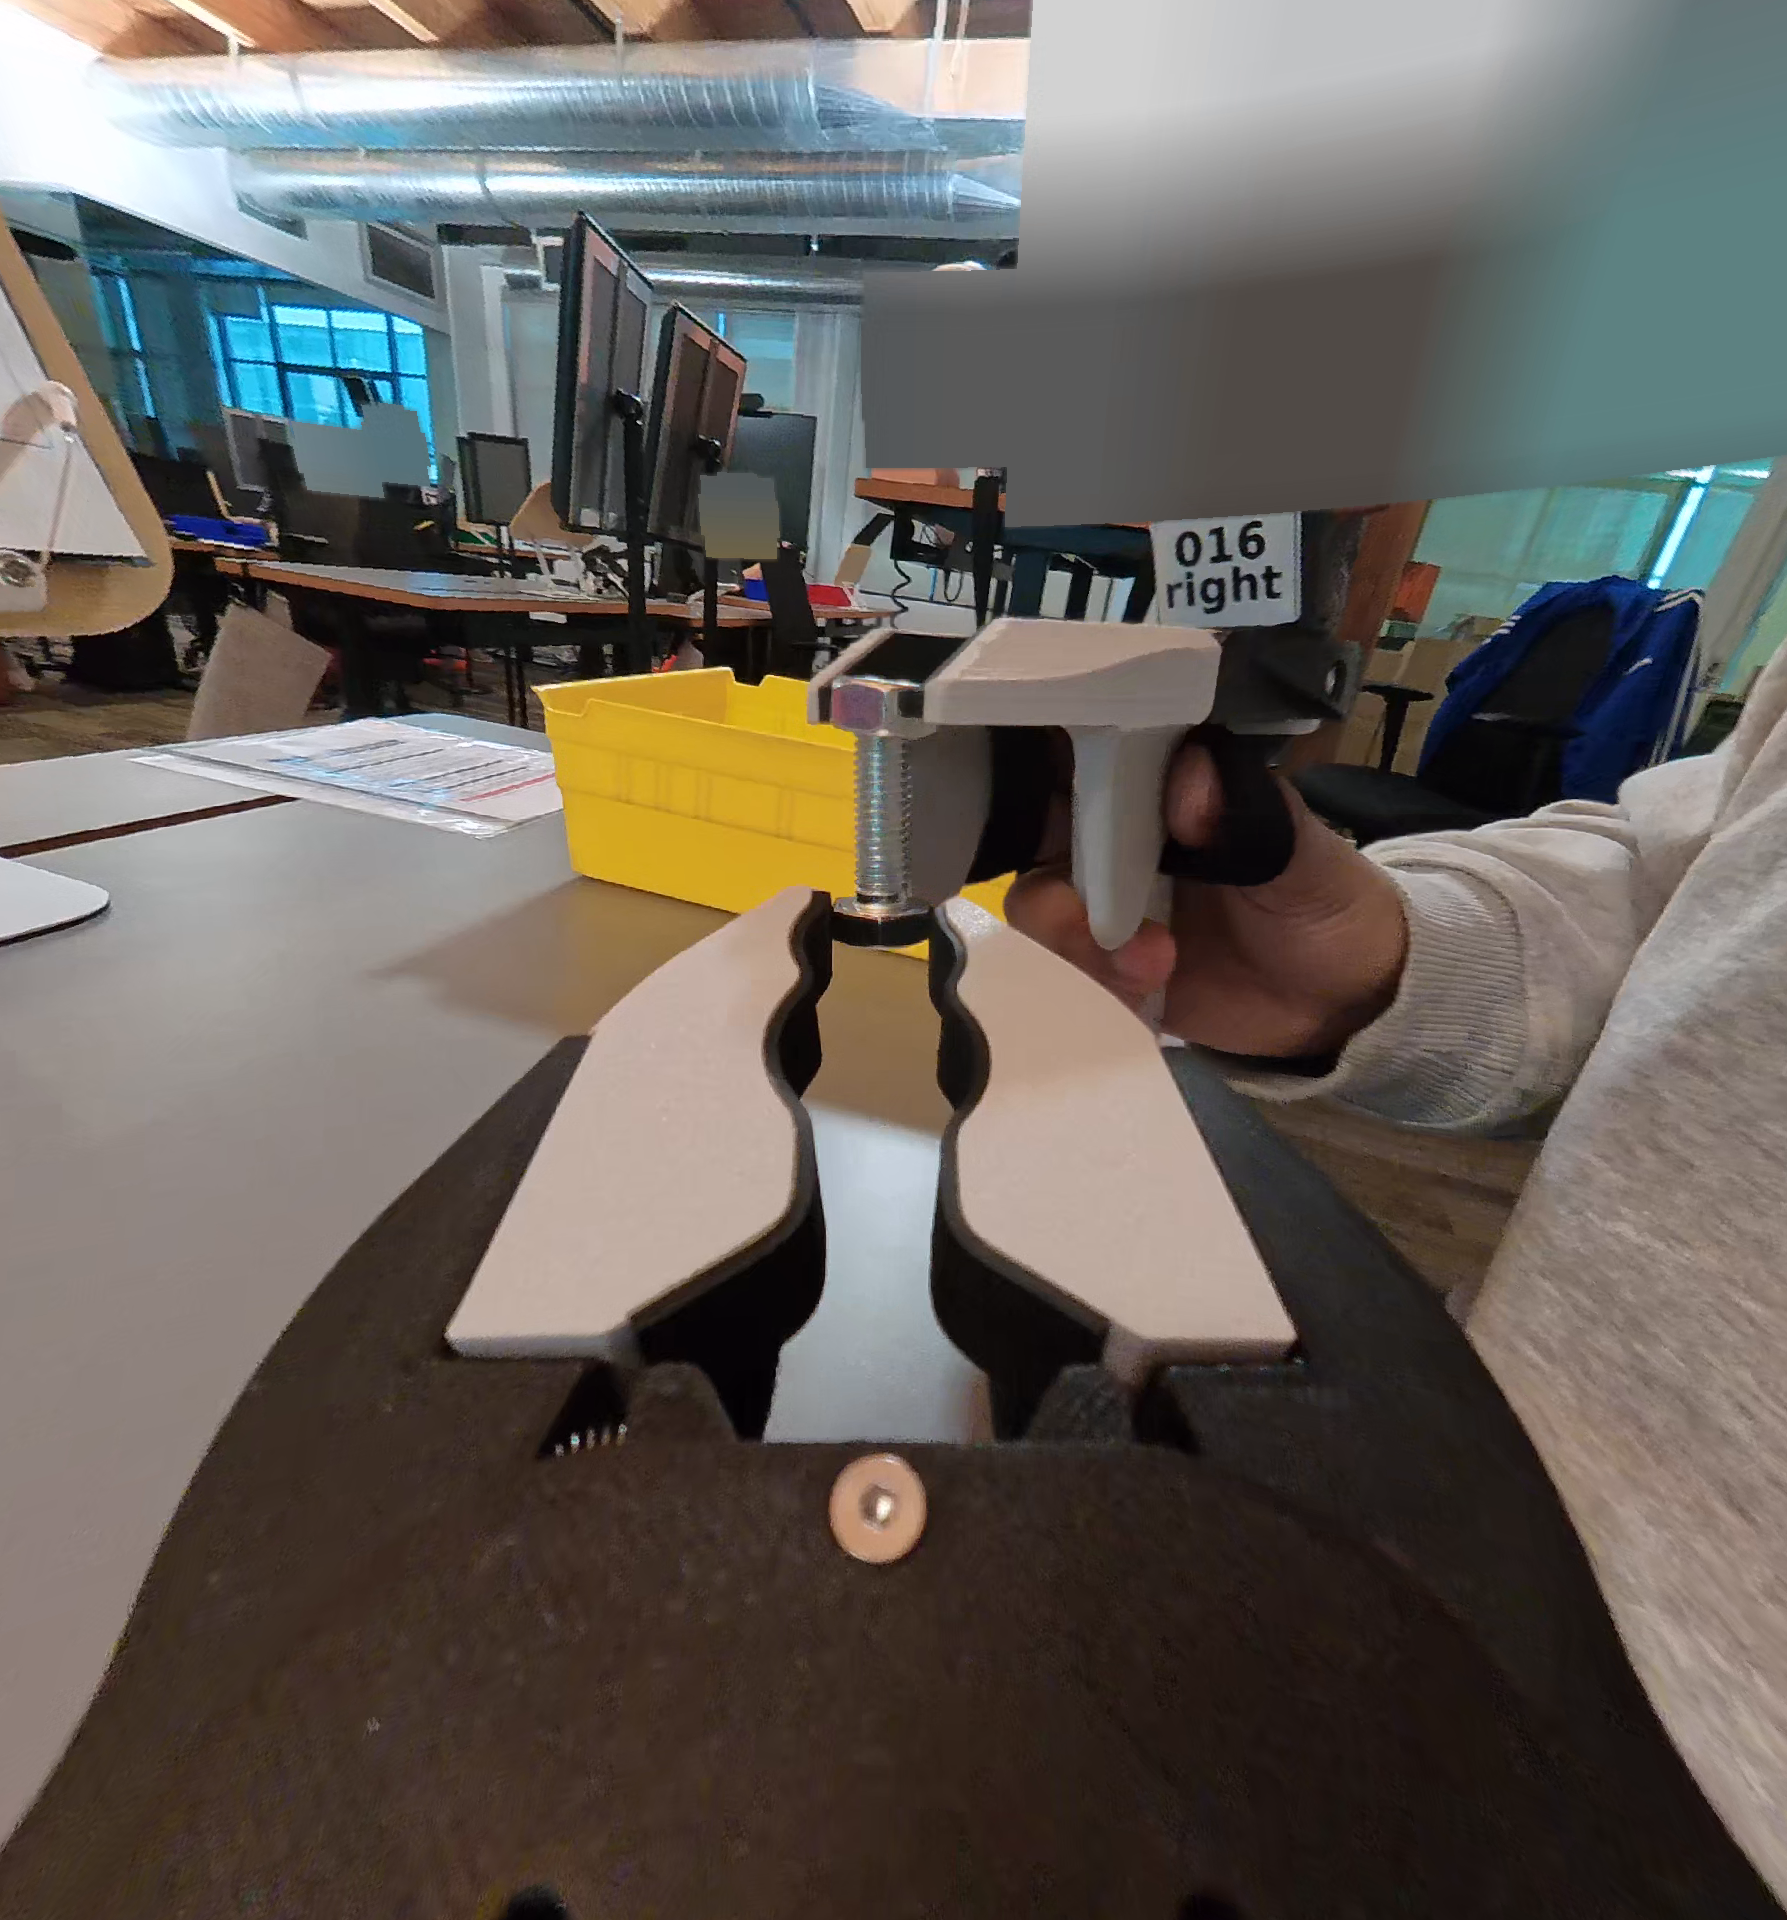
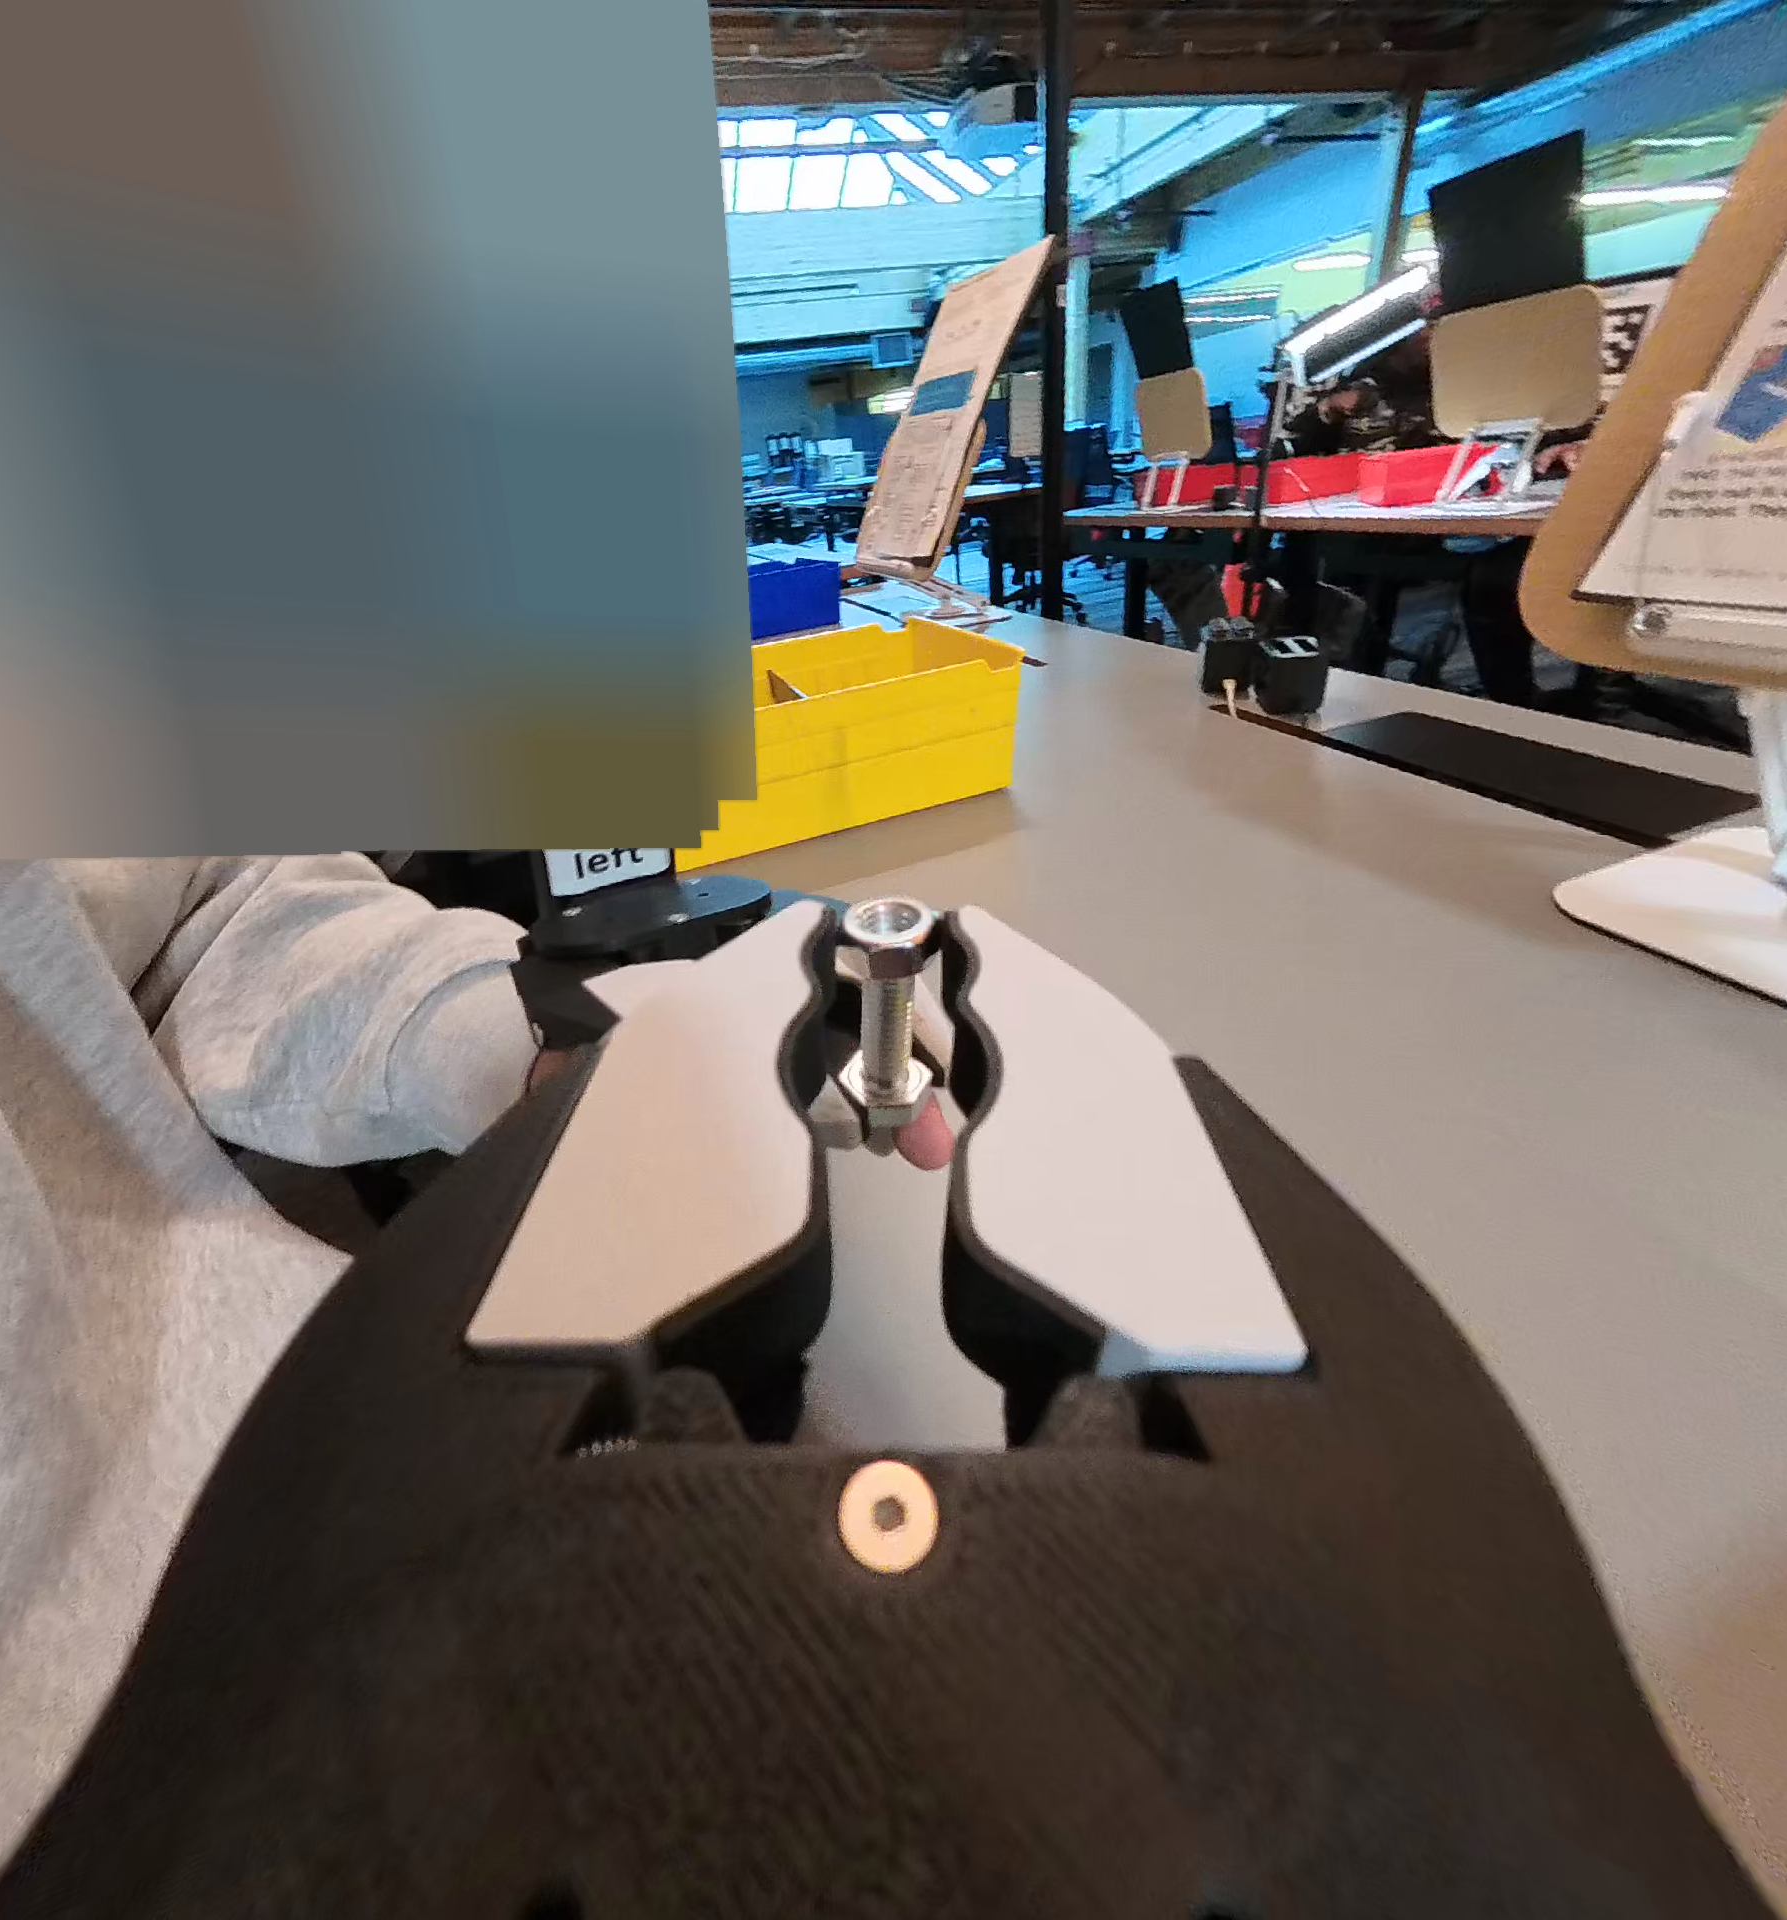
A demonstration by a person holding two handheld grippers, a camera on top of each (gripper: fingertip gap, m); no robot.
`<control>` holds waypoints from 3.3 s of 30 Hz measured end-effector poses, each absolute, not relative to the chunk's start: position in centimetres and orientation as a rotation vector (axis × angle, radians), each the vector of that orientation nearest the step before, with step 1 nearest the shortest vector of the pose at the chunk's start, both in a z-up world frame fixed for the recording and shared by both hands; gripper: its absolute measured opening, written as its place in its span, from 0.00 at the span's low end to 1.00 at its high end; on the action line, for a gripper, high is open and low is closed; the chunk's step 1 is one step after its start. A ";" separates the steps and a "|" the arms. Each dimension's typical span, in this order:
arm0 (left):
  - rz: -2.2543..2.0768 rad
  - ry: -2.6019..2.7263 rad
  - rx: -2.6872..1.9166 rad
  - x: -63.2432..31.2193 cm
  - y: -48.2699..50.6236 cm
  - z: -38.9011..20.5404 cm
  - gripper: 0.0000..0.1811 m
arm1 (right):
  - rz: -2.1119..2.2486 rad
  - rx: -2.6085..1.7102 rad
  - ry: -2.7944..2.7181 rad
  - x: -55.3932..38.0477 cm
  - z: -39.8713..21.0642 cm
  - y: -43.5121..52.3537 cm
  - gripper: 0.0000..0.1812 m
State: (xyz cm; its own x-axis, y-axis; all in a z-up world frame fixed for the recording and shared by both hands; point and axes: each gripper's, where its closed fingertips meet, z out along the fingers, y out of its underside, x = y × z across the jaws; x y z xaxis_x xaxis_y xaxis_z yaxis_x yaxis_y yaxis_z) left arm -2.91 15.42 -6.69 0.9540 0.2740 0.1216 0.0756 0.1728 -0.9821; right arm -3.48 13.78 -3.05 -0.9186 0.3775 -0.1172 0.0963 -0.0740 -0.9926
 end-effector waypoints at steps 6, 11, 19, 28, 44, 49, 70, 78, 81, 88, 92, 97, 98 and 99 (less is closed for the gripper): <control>0.127 -0.315 -1.372 -2.6 15.6 -6.3 0.10 | 2.113 -0.612 -1.941 -3.5 -2.7 13.8 0.10; 0.073 -0.272 -1.368 -2.3 15.4 -5.9 0.10 | 2.196 -0.548 -1.998 -2.7 -2.3 13.3 0.10; -0.056 -0.187 -1.356 -0.6 15.8 -5.5 0.10 | 2.400 -0.410 -2.107 -1.5 -1.9 13.6 0.10; 0.009 -0.194 -1.382 -1.1 15.8 -5.9 0.10 | 2.438 -0.373 -2.152 -1.2 -2.0 13.7 0.10; 0.071 -0.258 -1.397 -2.1 15.6 -6.3 0.10 | 2.150 -0.400 -2.100 -2.5 -2.6 13.7 0.10; 0.083 -0.263 -1.401 -2.3 15.6 -6.4 0.10 | 2.126 -0.412 -2.096 -2.7 -2.8 13.8 0.10; 0.073 -0.313 -1.375 -3.2 15.0 -6.3 0.10 | 2.211 -0.427 -2.051 -3.0 -2.5 14.0 0.14; 0.073 -0.308 -1.384 -3.1 15.2 -6.4 0.10 | 2.195 -0.419 -2.047 -3.0 -2.5 14.0 0.13; 0.075 -0.304 -1.388 -3.0 15.2 -6.4 0.10 | 2.191 -0.417 -2.045 -3.0 -2.5 14.0 0.13; 0.077 -0.296 -1.392 -2.9 15.3 -6.5 0.10 | 2.173 -0.417 -2.042 -3.1 -2.6 14.0 0.11; 0.082 -0.284 -1.398 -2.7 15.4 -6.5 0.10 | 2.155 -0.418 -2.036 -3.2 -2.6 14.1 0.11; 0.078 -0.276 -1.400 -2.5 15.5 -6.5 0.10 | 2.146 -0.384 -2.032 -3.1 -2.6 13.9 0.15; 0.077 -0.274 -1.401 -2.5 15.5 -6.5 0.10 | 2.136 -0.377 -2.035 -3.0 -2.6 13.9 0.15; 0.077 -0.272 -1.401 -2.5 15.5 -6.5 0.10 | 2.127 -0.368 -2.035 -3.0 -2.6 13.8 0.15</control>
State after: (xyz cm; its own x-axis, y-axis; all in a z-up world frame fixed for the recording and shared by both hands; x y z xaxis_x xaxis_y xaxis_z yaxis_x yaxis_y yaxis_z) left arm -2.46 15.53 -6.51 0.9664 0.2135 0.1429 0.1067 0.1725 -0.9792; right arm -3.01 13.84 -2.64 -0.9543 0.2934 -0.0573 0.0442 -0.0508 -0.9977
